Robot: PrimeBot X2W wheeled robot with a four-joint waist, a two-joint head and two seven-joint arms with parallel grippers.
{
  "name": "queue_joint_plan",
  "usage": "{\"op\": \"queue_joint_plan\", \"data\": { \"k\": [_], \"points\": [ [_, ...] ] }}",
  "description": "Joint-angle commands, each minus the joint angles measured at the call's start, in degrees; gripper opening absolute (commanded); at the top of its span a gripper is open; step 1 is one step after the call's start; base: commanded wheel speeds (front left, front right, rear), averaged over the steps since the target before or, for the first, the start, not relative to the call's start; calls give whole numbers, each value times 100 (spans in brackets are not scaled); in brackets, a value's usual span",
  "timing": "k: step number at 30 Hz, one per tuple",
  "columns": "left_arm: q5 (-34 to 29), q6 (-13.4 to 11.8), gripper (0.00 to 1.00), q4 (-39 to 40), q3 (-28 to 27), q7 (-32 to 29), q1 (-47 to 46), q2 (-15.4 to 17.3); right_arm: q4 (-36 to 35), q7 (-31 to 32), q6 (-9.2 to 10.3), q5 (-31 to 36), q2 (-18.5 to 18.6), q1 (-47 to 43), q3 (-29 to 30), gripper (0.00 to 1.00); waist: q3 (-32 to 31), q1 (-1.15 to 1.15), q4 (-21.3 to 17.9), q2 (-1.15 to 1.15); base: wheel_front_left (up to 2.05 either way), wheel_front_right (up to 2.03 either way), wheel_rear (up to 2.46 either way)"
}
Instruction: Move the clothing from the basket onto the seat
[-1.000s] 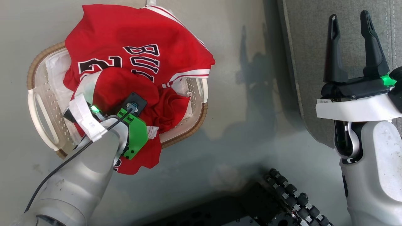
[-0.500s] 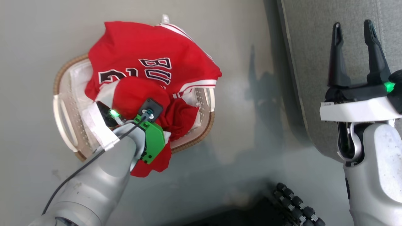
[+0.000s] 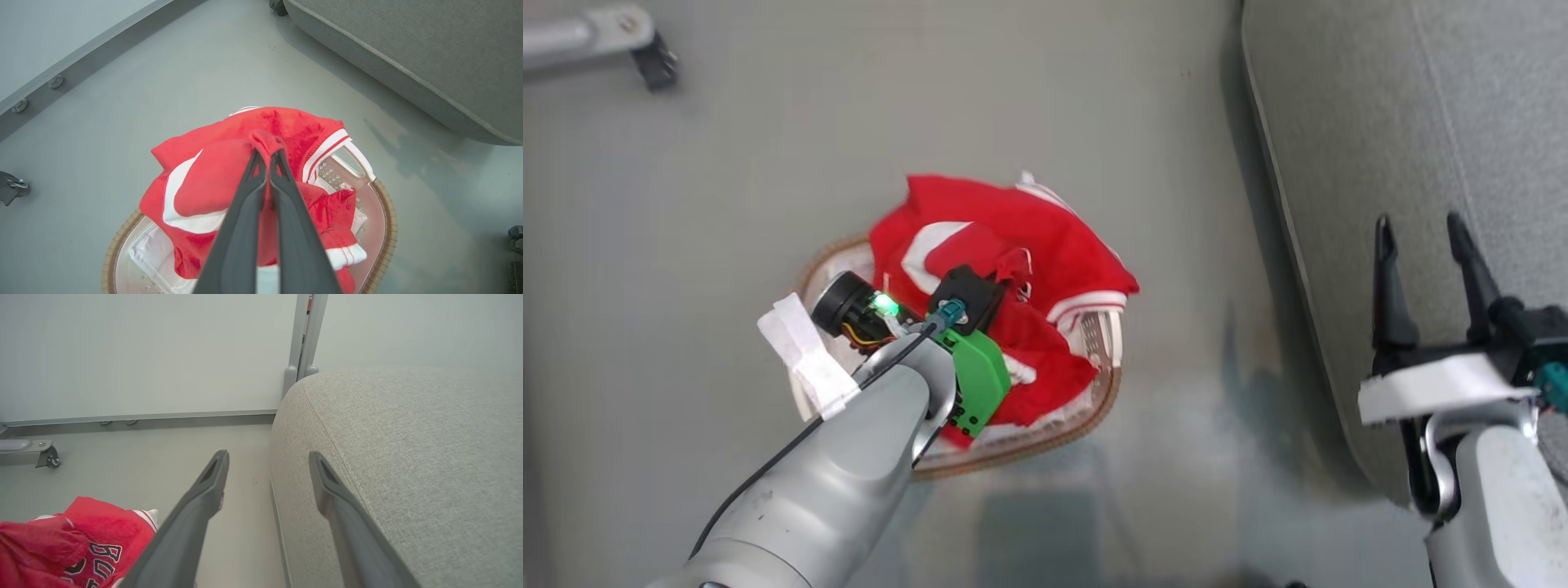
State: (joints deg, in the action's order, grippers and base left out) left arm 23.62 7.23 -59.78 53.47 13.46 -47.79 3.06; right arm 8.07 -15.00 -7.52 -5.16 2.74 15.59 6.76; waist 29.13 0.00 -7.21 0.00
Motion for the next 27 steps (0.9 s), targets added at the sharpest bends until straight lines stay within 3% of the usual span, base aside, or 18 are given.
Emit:
{"op": "queue_joint_plan", "data": {
  "k": [1,14,27],
  "points": [
    [46,23,0,82,51,39,82,-21,86,-28,6,48,27,-204,16,100,-1213,0,578,0,0,0,0],
    [924,26,0,908,468,-391,-616,103,410,-28,6,96,26,-805,-239,100,-2669,0,671,0,0,0,0],
    [1881,20,0,1918,456,-789,-1623,643,361,-28,5,-46,24,-309,-1343,100,-2923,0,485,0,0,0,0]
  ]
}}
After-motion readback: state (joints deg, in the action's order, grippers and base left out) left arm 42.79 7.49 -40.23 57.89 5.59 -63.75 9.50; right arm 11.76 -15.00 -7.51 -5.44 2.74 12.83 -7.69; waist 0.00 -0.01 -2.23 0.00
